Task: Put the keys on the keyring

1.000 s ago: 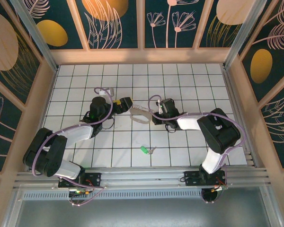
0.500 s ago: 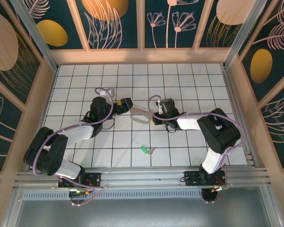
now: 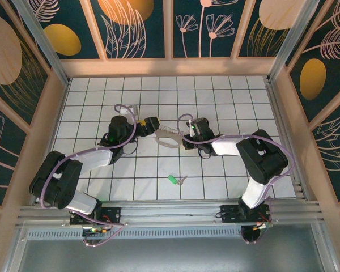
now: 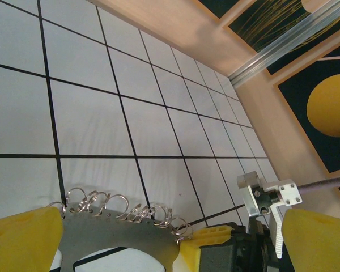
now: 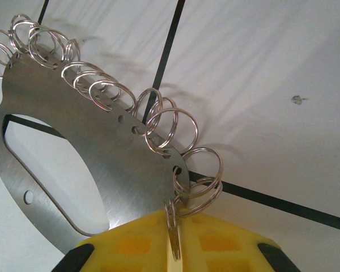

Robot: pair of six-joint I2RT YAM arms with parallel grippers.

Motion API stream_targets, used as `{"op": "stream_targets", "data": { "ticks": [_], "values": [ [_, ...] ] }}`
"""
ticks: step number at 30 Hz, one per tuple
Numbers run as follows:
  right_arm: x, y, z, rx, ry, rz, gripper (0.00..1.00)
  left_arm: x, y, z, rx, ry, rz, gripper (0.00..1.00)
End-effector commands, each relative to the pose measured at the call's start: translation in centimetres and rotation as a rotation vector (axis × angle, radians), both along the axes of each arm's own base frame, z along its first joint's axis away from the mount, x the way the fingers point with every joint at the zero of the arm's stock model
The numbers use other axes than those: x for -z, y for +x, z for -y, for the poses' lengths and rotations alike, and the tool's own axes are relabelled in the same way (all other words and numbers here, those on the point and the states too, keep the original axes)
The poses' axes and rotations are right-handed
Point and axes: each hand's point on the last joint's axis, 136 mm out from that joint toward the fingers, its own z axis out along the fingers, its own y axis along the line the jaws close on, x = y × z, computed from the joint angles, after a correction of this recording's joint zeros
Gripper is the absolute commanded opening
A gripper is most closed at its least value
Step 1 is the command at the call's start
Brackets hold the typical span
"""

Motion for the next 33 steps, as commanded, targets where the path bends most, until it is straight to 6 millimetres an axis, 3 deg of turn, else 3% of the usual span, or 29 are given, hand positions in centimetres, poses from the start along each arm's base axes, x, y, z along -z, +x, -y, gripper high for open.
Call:
{"op": "stream_targets", "data": {
  "ticks": [1,4,12,18,20,27,33],
  "values": [
    [-1.0,0.8,-0.1,-0.001,-0.006,0.032,0.08,-1.5,0.5,0.8,0.019,-0.034,0.038,0.99],
    [-1.1,0.8,0.0,-0.003,-0.006,0.034,0.00,-1.2,0.6,0.8,0.020,-0.033,0.032,0.99],
    [-3.4,1.1,-0.3,-0.051,0.026,0.083,0.00,-1.8,0.7,1.0,0.031,-0.023,0.035,0.99],
    [-9.5,1.2,-2.4,-0.194,0.134,0.218,0.00,-3.5,1.7,0.5,-0.008,0.041,0.011,0.99],
    [-11.5,1.8,-2.1,-0.226,0.185,0.261,0.00,-4.2,1.9,0.5,-0.009,0.064,0.023,0.99],
    [-16.3,1.1,-2.5,-0.396,0.347,0.351,0.00,-6.3,2.1,1.3,0.039,0.060,0.094,0.98],
    [-19.6,0.3,-2.1,-0.526,0.487,0.376,0.00,-8.0,2.6,3.1,0.123,0.033,0.140,0.90]
  ]
}}
